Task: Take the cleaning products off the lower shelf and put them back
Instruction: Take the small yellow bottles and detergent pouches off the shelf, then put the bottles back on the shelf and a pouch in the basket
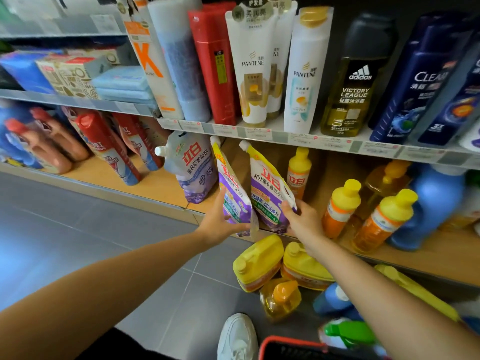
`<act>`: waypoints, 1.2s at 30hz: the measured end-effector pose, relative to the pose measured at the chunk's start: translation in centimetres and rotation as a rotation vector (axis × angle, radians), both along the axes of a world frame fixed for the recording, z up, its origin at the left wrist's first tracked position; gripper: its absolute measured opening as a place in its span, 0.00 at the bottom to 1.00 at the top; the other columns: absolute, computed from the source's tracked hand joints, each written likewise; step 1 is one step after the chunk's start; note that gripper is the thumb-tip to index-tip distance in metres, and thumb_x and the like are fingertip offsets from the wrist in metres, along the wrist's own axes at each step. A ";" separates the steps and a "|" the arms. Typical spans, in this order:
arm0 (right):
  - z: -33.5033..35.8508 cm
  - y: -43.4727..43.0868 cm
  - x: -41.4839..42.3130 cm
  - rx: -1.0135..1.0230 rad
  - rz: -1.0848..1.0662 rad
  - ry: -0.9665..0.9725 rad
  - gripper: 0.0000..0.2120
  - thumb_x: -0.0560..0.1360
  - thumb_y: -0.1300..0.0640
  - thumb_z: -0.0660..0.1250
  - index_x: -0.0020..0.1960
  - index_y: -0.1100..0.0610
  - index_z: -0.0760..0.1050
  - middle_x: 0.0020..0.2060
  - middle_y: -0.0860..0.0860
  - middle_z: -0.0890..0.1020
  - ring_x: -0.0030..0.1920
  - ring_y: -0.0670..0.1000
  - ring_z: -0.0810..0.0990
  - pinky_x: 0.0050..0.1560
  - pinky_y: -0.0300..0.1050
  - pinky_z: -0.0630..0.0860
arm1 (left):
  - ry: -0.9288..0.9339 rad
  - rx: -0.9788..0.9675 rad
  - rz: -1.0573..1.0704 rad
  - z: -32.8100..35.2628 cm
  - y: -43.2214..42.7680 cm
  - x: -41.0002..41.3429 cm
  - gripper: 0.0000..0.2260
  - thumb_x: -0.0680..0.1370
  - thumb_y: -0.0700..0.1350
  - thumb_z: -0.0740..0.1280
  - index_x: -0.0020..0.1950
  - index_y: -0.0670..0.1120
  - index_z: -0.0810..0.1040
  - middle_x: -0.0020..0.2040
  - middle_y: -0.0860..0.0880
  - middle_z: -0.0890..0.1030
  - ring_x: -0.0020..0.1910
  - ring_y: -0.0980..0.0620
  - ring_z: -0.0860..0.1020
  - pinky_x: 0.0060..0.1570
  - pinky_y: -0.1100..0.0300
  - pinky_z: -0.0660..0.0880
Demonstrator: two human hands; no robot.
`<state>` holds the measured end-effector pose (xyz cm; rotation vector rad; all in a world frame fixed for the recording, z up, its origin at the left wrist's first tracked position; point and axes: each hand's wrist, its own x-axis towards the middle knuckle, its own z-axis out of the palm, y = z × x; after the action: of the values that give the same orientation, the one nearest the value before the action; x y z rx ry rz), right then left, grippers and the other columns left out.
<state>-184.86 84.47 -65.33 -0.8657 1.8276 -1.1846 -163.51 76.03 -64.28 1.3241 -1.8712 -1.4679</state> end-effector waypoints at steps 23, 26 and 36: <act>-4.8 -8.0 2.5 -0.167 0.193 -0.255 0.40 0.70 0.49 0.78 0.75 0.37 0.61 0.67 0.44 0.76 0.64 0.43 0.77 0.56 0.49 0.80 | -0.017 -0.178 0.554 -6.1 -3.5 -5.7 0.38 0.67 0.49 0.82 0.72 0.46 0.68 0.66 0.47 0.69 0.63 0.49 0.75 0.61 0.53 0.78; -4.2 -9.1 3.4 -0.160 0.114 -0.255 0.40 0.71 0.50 0.78 0.76 0.38 0.61 0.57 0.39 0.80 0.53 0.43 0.83 0.49 0.51 0.84 | -0.038 -0.268 0.375 -6.6 -4.2 -2.6 0.36 0.68 0.44 0.82 0.73 0.45 0.71 0.65 0.49 0.71 0.55 0.52 0.80 0.49 0.68 0.79; -2.9 -14.4 4.1 -0.016 0.114 -0.079 0.22 0.75 0.47 0.72 0.67 0.48 0.72 0.63 0.51 0.79 0.59 0.54 0.81 0.51 0.59 0.83 | 0.090 -0.314 0.935 -2.2 -10.0 4.3 0.26 0.72 0.53 0.78 0.63 0.49 0.70 0.59 0.53 0.75 0.53 0.57 0.77 0.50 0.63 0.77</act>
<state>-180.73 70.08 -68.26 -0.9072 1.6855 -1.1466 -159.22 66.04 -66.50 1.5962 -1.0752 -0.6946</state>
